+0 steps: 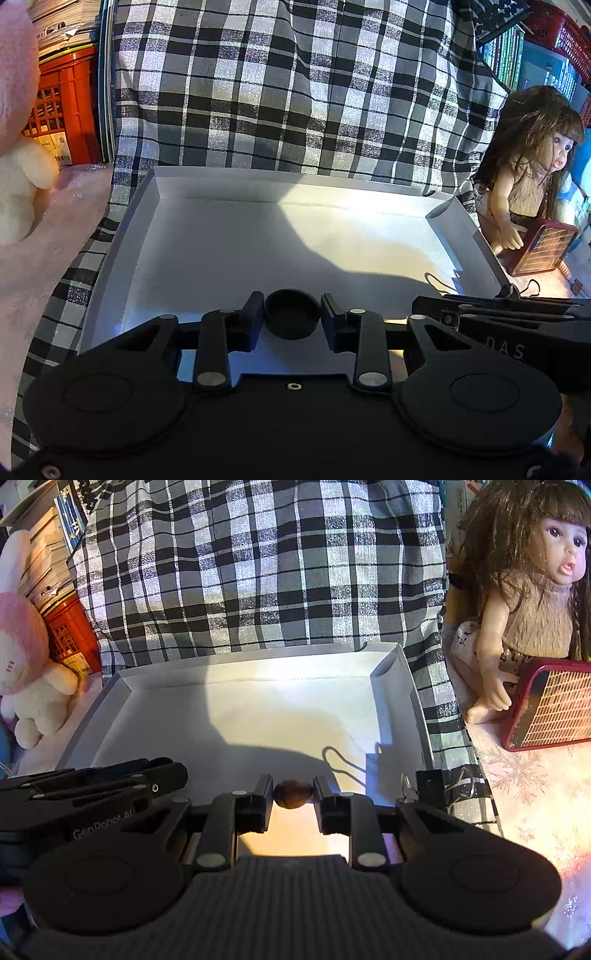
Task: Organize rigid objects
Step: 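Carry the puck and ball into the white box and open both tools, then withdraw both tools from the box back toward the cloth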
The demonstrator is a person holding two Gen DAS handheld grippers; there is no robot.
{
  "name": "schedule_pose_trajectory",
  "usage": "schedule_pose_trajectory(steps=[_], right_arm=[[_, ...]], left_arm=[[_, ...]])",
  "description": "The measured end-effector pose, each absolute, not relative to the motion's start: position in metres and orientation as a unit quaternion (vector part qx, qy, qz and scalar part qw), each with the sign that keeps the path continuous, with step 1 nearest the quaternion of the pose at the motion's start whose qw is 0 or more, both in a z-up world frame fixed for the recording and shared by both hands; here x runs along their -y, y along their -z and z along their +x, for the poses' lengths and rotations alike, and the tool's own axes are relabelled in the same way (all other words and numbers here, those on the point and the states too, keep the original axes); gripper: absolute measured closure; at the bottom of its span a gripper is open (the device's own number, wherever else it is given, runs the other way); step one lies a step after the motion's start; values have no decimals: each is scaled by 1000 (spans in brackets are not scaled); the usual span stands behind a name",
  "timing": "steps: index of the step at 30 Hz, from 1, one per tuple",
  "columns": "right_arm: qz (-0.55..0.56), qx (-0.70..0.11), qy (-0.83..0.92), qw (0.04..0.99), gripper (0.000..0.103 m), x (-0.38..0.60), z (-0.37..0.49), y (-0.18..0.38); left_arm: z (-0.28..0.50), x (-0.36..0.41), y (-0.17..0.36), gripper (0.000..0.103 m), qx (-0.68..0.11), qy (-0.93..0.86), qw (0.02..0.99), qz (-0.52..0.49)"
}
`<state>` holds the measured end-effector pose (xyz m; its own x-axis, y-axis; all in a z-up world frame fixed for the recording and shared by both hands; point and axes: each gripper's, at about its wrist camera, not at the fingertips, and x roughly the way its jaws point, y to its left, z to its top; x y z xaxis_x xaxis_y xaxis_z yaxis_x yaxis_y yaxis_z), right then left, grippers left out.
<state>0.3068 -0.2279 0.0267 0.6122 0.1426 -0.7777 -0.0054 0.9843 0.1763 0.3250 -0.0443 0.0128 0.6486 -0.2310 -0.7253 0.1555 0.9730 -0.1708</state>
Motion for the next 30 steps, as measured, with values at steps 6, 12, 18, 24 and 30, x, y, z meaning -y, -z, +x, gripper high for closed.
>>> schedule_pose_trajectory(steps=[6,12,18,24,30], right_arm=[[77,-423,-52,902,54,230,294,-36],[67,-397,-57,914,43,233,267,-52],[50,-371,-70,925,33,231,232,-63],[33,-334,-85,938,22,226,185,-76],[28,-295,-98,950,14,224,137,-84]], left_arm=[[311,34,-24,50,-391,106,912,-58],[278,24,-41,34,-363,113,924,-46],[239,13,-53,28,-344,122,929,-53],[190,8,-59,24,-325,130,936,-34],[138,12,-63,22,-295,131,946,-21]])
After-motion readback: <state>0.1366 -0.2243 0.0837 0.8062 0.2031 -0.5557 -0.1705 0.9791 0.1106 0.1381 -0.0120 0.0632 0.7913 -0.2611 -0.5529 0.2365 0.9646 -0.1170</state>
